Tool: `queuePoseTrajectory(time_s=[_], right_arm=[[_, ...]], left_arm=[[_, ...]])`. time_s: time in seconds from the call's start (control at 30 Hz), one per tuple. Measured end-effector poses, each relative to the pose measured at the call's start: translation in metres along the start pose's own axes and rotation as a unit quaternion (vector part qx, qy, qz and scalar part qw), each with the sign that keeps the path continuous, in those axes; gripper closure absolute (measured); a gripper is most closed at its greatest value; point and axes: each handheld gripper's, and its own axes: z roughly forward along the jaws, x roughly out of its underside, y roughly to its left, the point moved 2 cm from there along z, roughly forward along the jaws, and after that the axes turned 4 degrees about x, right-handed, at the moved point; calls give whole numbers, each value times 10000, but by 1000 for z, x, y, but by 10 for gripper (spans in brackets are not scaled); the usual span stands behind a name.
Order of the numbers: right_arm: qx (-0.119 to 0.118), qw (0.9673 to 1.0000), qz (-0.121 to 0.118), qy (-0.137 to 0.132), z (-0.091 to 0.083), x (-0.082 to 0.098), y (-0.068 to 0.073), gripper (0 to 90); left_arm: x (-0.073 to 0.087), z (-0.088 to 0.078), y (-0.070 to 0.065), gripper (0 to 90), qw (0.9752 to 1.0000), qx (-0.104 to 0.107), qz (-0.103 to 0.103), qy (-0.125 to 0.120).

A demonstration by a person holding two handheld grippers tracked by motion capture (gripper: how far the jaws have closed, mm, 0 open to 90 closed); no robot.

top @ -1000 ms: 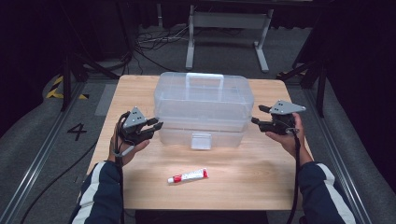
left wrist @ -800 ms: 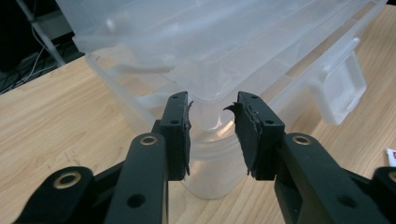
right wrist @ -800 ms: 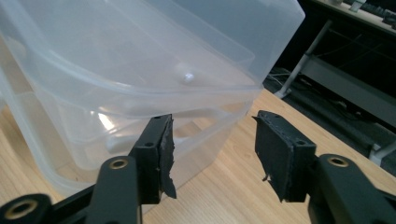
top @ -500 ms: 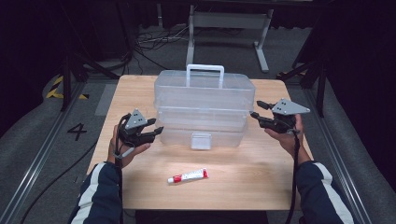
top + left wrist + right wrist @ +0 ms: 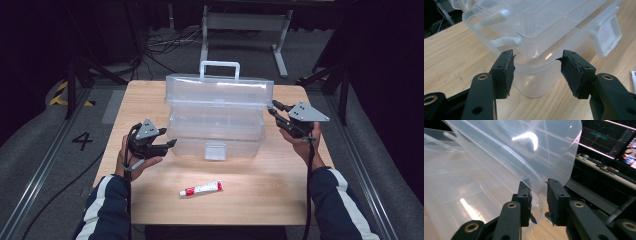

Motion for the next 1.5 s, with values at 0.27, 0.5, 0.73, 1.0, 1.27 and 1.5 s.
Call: queuePoseTrajectory(time_s=[0.27, 0.5, 0.73, 1.0, 1.27, 1.5], right_arm=[[448, 9990, 17, -8, 6, -7, 1, 779], [684, 9976, -32, 51, 12, -13, -2, 803], [842, 9964, -16, 124, 18, -23, -5, 816], [1008, 9948, 85, 135, 26, -29, -9, 829], [1044, 9943, 125, 190, 29, -33, -11, 831], [1010, 9945, 170, 239, 30, -36, -12, 831]], left_arm=[[2, 4, 0, 429, 9999, 106, -16, -17], [1, 5, -1, 422, 9999, 79, 51, -40], [-2, 0, -4, 435, 9998, 72, 165, -125], [-8, -3, -15, 460, 9986, 252, 450, -131], [-14, 13, -26, 465, 9965, 440, 704, 11], [-22, 31, -32, 458, 9946, 618, 815, 187]])
